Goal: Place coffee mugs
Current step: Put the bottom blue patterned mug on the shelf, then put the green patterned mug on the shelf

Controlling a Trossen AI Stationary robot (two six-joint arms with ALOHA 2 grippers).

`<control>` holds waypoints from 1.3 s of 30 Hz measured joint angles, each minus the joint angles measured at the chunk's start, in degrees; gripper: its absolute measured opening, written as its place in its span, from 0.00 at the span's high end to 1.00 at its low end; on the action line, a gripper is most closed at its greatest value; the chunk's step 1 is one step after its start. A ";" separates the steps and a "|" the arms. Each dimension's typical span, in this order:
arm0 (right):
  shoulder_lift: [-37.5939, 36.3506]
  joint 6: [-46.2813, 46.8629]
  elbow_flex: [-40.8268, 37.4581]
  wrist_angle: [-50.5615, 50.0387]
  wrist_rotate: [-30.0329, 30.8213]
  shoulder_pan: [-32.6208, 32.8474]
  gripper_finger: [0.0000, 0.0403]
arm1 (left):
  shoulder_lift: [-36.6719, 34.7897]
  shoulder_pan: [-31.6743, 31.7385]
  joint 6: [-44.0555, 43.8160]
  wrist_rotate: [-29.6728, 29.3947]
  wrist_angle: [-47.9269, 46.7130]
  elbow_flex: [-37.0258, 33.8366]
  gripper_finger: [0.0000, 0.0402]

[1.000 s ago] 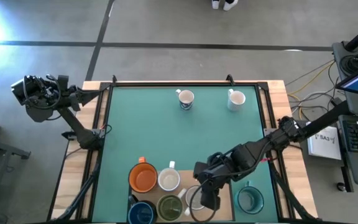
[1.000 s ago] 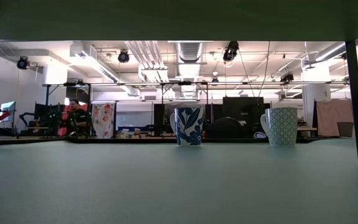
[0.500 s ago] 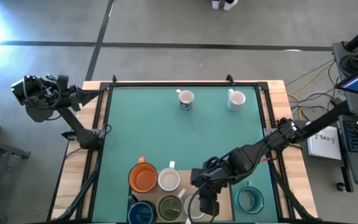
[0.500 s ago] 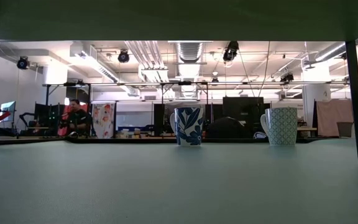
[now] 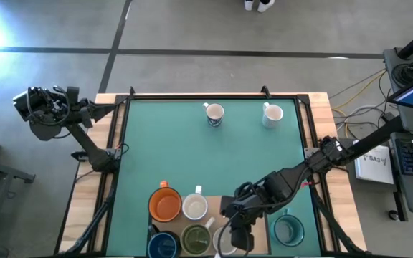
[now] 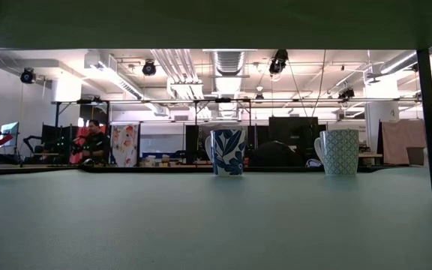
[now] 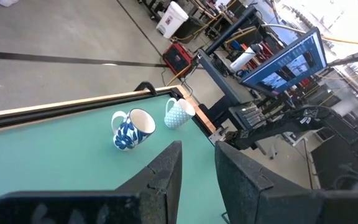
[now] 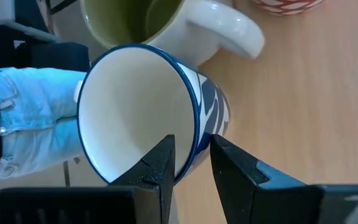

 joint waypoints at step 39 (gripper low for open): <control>-0.36 -14.88 13.47 -26.78 14.01 -19.21 0.76 | 0.16 -0.01 0.37 0.25 0.05 -0.02 0.80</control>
